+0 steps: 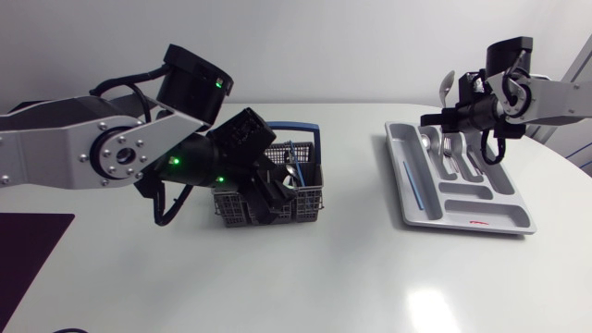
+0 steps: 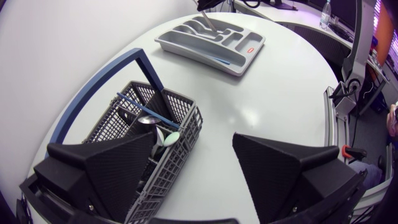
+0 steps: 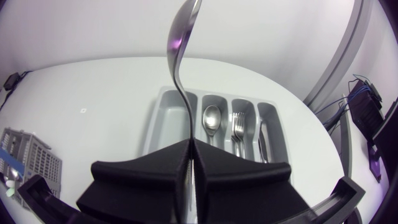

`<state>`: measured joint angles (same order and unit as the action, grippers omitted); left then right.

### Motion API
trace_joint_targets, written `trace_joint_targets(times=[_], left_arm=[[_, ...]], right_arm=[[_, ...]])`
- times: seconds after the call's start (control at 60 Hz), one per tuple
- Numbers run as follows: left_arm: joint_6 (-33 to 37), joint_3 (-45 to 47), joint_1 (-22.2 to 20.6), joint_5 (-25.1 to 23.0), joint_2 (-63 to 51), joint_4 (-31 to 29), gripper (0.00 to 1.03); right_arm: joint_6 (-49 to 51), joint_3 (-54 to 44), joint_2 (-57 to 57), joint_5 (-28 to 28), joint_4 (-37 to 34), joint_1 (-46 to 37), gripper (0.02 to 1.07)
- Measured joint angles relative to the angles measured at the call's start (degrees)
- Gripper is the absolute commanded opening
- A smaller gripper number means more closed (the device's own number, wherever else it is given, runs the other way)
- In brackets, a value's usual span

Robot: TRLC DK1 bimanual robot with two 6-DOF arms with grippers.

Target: Unload the cutlery basket into the drawer organizer.

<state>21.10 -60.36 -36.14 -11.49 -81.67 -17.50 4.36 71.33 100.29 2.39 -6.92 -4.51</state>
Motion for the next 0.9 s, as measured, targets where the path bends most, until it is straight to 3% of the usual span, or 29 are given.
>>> trace_joint_targets(times=[0.267,0.8,0.9], left_arm=[[1.7,2.6,0.0,0.0,0.7,0.7,0.89],[3.2,4.2,0.0,0.0,1.8,2.3,0.89],[3.4,4.4,0.0,0.0,1.8,2.4,0.89]], right_arm=[[0.0,8.7,12.0,5.4,-2.7,-1.6,0.08],[0.0,22.1,28.0,7.4,-7.2,-2.6,0.09],[0.0,23.6,29.9,7.5,-8.2,-2.8,0.28]])
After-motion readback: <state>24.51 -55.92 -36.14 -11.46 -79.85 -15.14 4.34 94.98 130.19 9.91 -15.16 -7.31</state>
